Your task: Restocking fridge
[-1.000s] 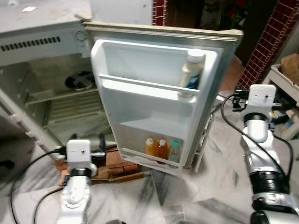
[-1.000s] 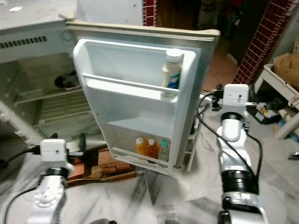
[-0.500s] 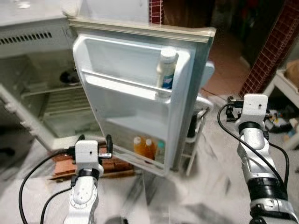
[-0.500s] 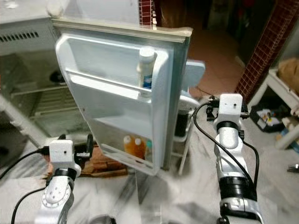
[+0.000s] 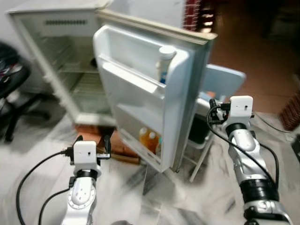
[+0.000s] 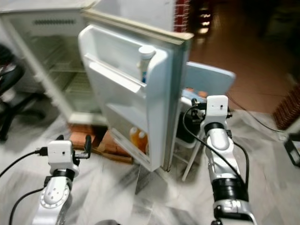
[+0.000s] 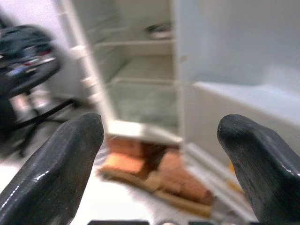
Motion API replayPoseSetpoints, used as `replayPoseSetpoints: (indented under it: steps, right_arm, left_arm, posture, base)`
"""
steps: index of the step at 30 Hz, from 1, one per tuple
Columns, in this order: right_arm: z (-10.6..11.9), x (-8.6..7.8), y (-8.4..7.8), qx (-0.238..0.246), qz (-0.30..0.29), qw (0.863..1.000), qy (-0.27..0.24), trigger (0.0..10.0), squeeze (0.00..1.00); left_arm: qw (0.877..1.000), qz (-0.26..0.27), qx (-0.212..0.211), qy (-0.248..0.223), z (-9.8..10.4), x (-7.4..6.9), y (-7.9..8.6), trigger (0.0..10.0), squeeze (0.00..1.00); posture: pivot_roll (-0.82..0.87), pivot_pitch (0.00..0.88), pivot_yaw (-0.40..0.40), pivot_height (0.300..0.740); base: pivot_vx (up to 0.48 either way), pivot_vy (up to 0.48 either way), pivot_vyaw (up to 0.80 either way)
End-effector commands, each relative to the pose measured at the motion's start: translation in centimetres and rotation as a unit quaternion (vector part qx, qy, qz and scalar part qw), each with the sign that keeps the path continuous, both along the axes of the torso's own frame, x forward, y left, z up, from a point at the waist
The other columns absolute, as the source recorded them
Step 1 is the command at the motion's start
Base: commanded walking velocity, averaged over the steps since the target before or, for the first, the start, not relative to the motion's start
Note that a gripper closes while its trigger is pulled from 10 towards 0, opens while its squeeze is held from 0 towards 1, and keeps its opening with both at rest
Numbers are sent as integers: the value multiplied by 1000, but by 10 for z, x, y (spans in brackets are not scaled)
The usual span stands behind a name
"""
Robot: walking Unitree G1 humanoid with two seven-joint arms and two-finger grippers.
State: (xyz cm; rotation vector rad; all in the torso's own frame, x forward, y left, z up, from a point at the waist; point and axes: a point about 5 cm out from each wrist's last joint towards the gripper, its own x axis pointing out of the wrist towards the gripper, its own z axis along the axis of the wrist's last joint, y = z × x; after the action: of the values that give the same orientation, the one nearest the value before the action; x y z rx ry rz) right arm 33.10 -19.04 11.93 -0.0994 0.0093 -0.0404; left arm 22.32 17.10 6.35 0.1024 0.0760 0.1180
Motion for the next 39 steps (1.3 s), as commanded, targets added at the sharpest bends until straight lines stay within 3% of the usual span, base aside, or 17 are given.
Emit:
replayPoseSetpoints:
  steps: [1,9,15,16,17,18,19,23,25,28,29,34,35,36,39]
  right_arm:
    - [3,0,3,-6,18,1000,-5,10000,0]
    - [8,15,15,10,37,999,-8,10000,0]
    - [17,23,30,62,93,993,-25,10000,0]
    - [25,24,48,96,151,983,-40,10000,0]
    - [34,20,69,182,230,955,-42,10000,0]
    - [37,17,77,220,265,938,-41,10000,0]
    - [49,4,95,257,358,896,-50,10000,0]
    - [55,-21,107,288,470,834,-33,10000,0]
    - [51,-24,107,275,483,831,-23,10000,0]
    - [31,-23,96,220,458,861,4,10000,0]
    - [19,-22,86,196,438,877,23,10000,0]
    - [0,-30,73,140,417,896,59,10000,0]
    - [-7,-32,70,132,393,907,73,10000,0]
    - [-7,-32,70,132,393,907,73,10000,0]
    - [-17,-34,68,116,346,927,83,10000,0]
  left_arm:
    - [1000,-4,3,-7,3,3,-2,10000,0]
    - [1000,-6,7,-7,2,5,-4,10000,0]
    - [1000,-5,6,-6,1,4,-5,10000,0]
    - [1000,-7,6,-6,1,4,-5,10000,0]
    - [1000,-7,6,-6,1,4,-6,10000,0]
    - [1000,-7,6,-6,1,4,-6,10000,0]
    - [1000,-7,6,-6,1,4,-6,10000,0]
    - [1000,-4,10,-10,3,6,-5,10000,0]
    - [1000,-4,10,-10,3,6,-5,10000,0]
    - [1000,-4,9,-7,1,4,-4,10000,0]
    - [1000,-5,8,-5,0,3,-5,10000,0]
    - [1000,0,-10,7,-3,3,-6,10000,0]
    - [1000,3,-16,12,-3,4,-6,10000,0]
    - [1000,3,-16,12,-3,4,-6,10000,0]
    - [1000,-2,-12,6,-1,7,-5,10000,0]
  posture:
    - [4,31,34,740]
    - [12,26,30,740]
    - [12,25,30,740]
    - [12,25,30,740]
    - [14,23,29,740]
    - [14,23,29,740]
    - [17,21,27,740]
    - [22,25,21,740]
    - [21,26,21,740]
    - [16,27,23,740]
    - [14,28,25,740]
    - [8,27,29,740]
    - [6,28,30,740]
    - [6,28,30,740]
    - [4,28,31,740]
  base:
    - [0,0,800]
    - [0,0,725]
    - [0,0,568]
    - [0,0,556]
    - [0,0,438]
    - [0,0,438]
    - [0,0,0]
    - [0,0,0]
    - [0,0,0]
    - [0,0,0]
    - [0,0,0]
    - [0,0,0]
    - [0,0,0]
    - [0,0,0]
    - [0,324,0]
